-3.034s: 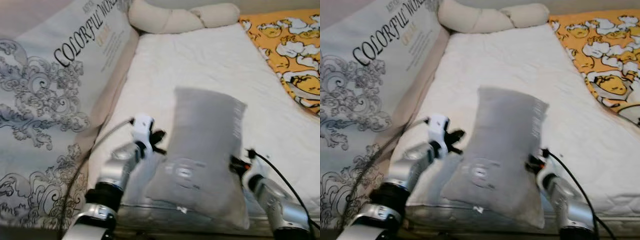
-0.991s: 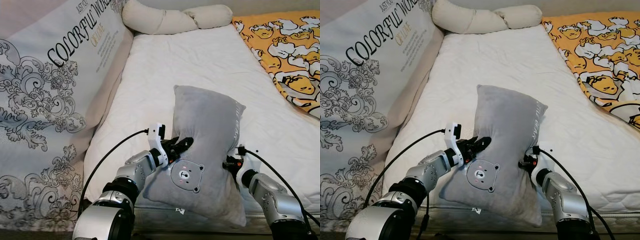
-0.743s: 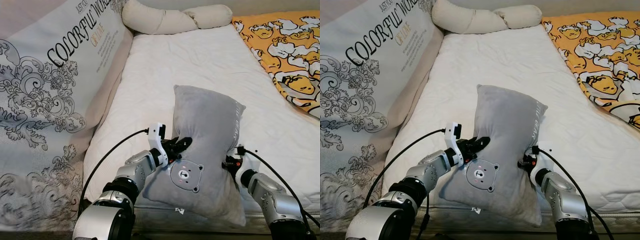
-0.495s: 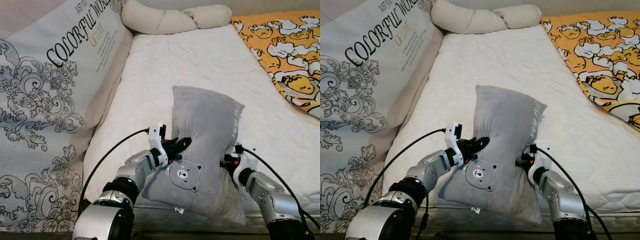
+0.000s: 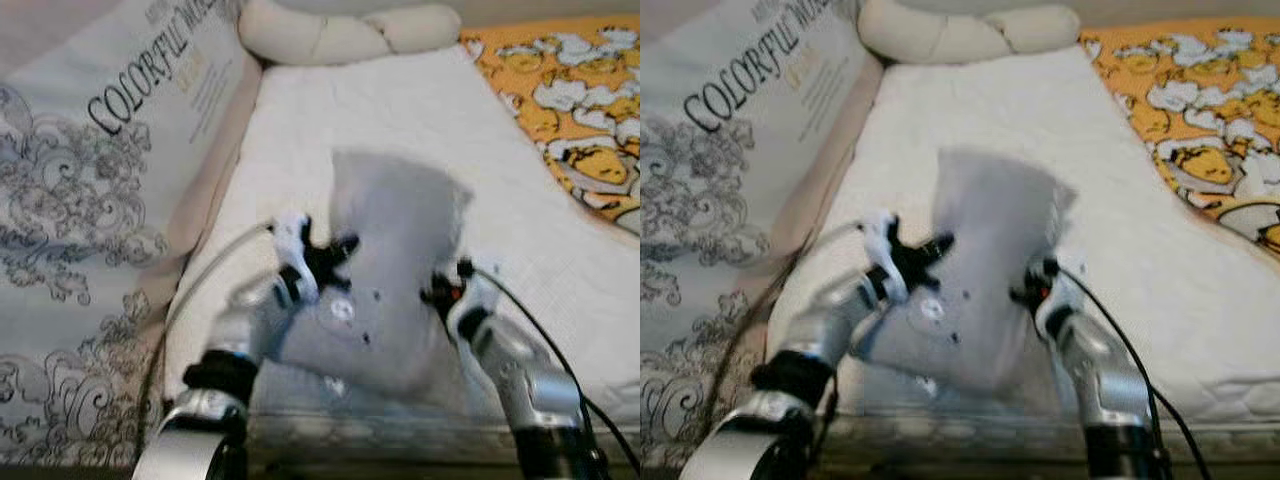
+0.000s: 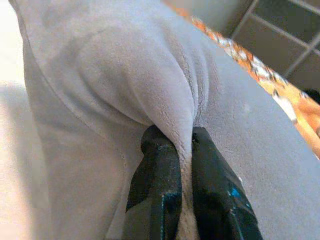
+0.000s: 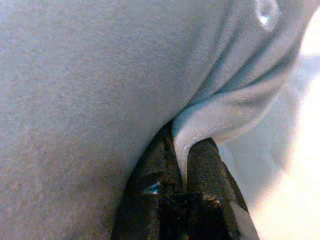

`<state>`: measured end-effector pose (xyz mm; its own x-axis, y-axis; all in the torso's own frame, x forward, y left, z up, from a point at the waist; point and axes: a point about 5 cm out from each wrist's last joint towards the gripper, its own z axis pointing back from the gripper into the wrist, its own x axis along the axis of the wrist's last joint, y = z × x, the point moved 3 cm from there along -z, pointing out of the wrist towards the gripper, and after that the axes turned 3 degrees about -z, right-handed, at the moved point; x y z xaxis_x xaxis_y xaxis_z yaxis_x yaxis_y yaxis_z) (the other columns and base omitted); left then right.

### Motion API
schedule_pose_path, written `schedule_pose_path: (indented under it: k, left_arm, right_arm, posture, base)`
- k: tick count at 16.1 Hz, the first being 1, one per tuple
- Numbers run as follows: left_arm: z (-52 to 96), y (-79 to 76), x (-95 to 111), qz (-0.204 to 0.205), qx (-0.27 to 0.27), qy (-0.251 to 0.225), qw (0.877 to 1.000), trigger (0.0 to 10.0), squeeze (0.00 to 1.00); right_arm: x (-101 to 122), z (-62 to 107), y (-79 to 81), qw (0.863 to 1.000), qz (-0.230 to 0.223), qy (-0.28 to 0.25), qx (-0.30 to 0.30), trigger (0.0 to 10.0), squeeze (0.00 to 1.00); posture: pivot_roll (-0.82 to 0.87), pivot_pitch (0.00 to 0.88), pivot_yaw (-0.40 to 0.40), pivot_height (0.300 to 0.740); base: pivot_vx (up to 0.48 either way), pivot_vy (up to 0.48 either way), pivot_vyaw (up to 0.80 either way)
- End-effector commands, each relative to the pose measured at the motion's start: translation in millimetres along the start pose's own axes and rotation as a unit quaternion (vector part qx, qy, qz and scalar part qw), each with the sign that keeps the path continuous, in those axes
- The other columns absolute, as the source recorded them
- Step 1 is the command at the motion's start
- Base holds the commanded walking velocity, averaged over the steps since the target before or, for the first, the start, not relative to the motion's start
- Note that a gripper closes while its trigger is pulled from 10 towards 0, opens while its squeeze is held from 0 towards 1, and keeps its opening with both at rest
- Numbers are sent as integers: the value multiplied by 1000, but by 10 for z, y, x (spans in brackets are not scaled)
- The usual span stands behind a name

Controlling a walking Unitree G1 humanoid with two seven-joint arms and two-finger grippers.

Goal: Clean up the room

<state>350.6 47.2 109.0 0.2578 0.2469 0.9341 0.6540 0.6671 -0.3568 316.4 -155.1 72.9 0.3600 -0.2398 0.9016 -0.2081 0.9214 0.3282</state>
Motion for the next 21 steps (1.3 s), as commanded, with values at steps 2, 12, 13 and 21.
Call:
schedule_pose_path:
  k: [2, 12, 13, 21]
  left_arm:
    - [85, -62, 213, -42, 5, -24, 999, 0, 0]
    - [371, 102, 370, -253, 155, -1, 955, 10000, 0]
    - [376, 102, 368, -255, 155, 1, 954, 10000, 0]
    - [433, 108, 348, -261, 174, 7, 949, 10000, 0]
  right_arm:
    - [279, -47, 287, 997, 5, -61, 42, 0, 0]
    - [297, 37, 318, 995, 11, -101, -20, 10000, 0]
    - [296, 39, 319, 995, 14, -101, -21, 10000, 0]
    - [319, 32, 348, 994, 42, -104, -17, 10000, 0]
  posture:
    - [-91, 0, 152, 740]
    - [-59, 0, 129, 740]
    - [-57, 0, 128, 740]
    - [-37, 0, 98, 740]
  base:
    - [0, 0, 0]
    - [0, 0, 0]
    - [0, 270, 0]
    - [0, 305, 0]
